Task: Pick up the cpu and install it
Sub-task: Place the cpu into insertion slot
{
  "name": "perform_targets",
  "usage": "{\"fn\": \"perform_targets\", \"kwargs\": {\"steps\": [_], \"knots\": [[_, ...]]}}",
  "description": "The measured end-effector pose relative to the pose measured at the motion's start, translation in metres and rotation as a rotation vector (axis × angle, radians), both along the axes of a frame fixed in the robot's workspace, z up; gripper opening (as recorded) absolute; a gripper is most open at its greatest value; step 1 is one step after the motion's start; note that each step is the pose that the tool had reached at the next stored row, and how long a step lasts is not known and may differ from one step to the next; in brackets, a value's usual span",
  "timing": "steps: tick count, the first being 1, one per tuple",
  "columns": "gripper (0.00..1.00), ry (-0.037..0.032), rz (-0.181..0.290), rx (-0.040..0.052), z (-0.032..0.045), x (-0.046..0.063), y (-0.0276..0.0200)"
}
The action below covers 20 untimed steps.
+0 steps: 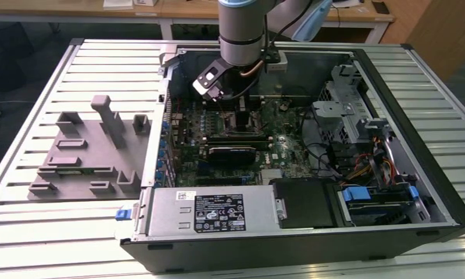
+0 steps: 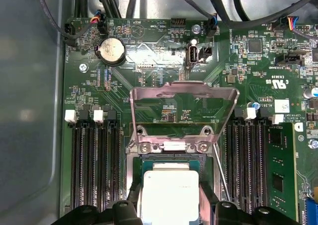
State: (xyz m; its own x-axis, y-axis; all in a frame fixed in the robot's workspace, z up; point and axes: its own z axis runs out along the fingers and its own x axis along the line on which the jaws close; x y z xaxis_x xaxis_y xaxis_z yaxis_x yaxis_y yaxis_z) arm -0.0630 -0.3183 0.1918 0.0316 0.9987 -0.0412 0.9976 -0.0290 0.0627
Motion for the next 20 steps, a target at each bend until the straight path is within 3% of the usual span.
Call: {"fn": "perform_targets", "kwargs": {"steps": [10,20], "knots": [[0.54,-0.0002,-0.001,-0.0085,0.0029,0.0002,-0.0001],[0.54,-0.0001,-0.017,-0.0088,0.0022,0.0020,-0.0013]]}}
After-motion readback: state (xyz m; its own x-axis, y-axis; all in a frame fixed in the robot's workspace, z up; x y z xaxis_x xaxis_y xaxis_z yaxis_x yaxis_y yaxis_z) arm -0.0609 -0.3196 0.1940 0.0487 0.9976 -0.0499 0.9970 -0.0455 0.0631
